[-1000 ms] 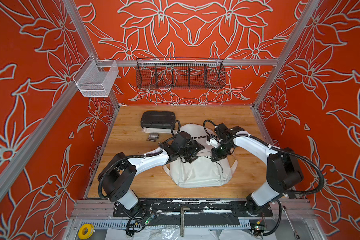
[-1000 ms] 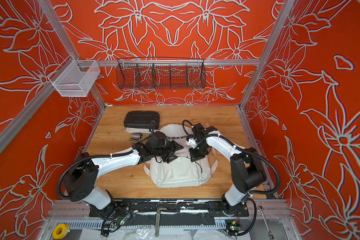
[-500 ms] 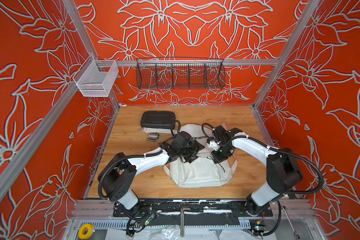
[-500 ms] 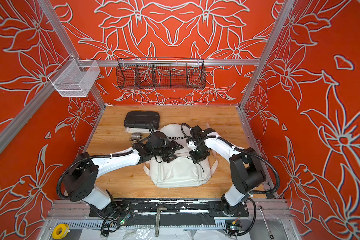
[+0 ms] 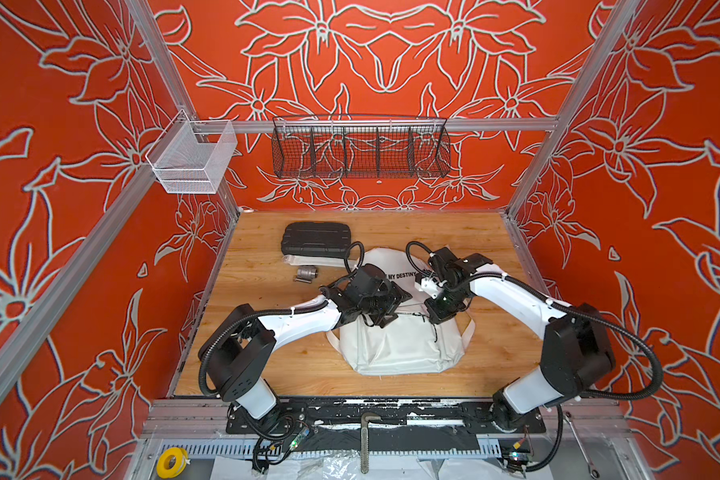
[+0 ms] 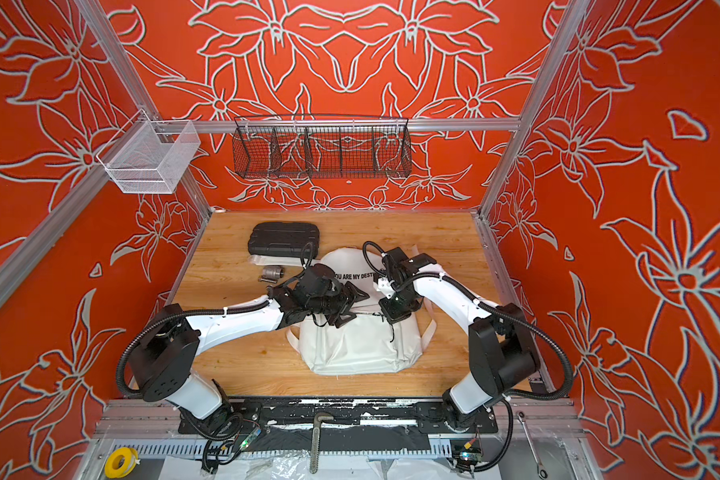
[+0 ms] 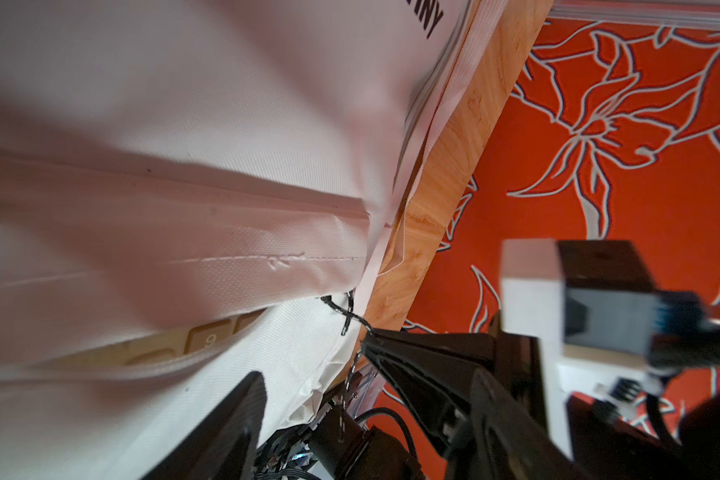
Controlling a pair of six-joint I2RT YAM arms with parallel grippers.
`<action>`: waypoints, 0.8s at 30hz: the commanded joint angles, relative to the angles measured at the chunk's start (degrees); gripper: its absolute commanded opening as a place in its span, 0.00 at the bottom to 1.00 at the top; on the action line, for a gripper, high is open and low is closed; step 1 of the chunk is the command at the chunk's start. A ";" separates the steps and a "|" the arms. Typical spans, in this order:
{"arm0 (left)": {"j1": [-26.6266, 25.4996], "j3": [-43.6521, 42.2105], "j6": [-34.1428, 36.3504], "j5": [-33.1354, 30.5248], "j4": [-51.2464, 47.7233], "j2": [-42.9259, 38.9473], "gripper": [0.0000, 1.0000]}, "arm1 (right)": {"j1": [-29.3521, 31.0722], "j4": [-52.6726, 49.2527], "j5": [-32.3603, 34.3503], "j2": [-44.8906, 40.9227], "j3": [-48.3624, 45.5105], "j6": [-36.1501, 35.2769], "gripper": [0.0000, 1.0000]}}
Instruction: Pack the student bag
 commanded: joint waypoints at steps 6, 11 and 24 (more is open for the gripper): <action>-2.02 -2.64 -8.37 0.54 10.68 4.15 0.75 | 0.41 2.58 -10.89 -6.27 -0.92 4.55 0.00; -2.22 -0.34 -8.19 1.69 13.33 7.13 0.63 | 0.42 4.31 -12.34 -6.09 -2.47 5.53 0.00; -2.77 0.65 -10.48 4.53 17.23 11.41 0.33 | 1.28 7.33 -13.03 -4.36 -2.74 6.54 0.02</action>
